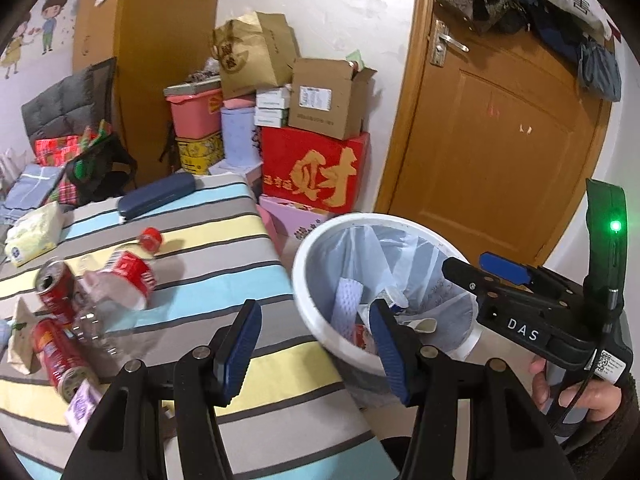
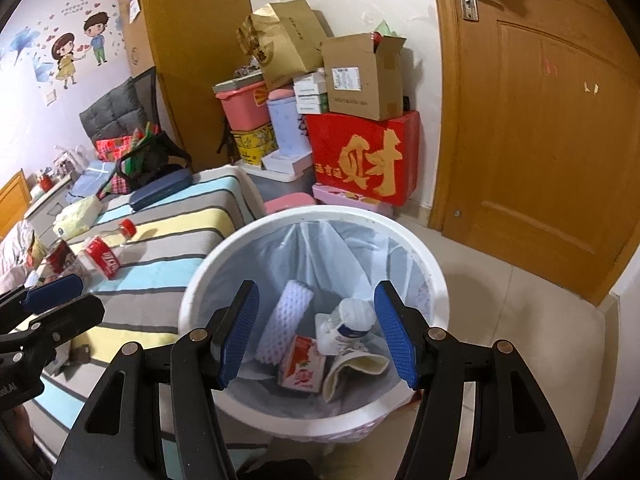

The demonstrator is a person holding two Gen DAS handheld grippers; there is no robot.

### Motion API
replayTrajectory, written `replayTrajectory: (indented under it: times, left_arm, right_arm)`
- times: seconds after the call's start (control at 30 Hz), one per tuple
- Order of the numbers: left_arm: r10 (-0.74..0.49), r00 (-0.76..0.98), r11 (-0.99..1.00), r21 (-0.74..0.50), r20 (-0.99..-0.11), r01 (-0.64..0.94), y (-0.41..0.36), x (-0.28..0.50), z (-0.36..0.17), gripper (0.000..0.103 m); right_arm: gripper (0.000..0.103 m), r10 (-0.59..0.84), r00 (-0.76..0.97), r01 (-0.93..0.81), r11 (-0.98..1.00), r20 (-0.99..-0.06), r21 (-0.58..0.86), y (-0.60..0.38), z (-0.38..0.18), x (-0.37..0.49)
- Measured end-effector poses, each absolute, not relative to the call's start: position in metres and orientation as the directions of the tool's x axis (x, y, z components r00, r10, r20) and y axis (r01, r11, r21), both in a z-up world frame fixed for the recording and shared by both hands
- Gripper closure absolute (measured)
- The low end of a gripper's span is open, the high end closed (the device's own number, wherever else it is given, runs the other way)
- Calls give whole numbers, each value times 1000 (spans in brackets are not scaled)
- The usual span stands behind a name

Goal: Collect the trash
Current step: 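Open both tools to drop the foam net and paper cup into the wastebasket, then move both tools back toward the remaining trash on the table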

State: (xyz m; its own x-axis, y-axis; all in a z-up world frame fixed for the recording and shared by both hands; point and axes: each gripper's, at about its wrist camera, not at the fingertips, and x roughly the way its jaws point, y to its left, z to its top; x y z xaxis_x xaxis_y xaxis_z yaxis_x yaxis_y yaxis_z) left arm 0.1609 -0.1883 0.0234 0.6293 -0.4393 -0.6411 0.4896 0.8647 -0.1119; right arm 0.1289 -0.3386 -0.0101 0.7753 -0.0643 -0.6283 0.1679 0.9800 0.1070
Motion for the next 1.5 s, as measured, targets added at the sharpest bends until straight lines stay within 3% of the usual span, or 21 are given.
replayTrajectory:
  times: [0.83, 1.5]
  left_arm:
    - [-302, 762, 949, -105, -572, 298, -46, 113, 45, 47]
    - [-116, 793, 990, -132, -598, 45, 92, 111, 24, 47]
  right_arm:
    - [42, 97, 825, -30, 991, -557, 128, -237, 3, 117]
    - [41, 290, 743, -270, 955, -603, 127, -141, -11, 130]
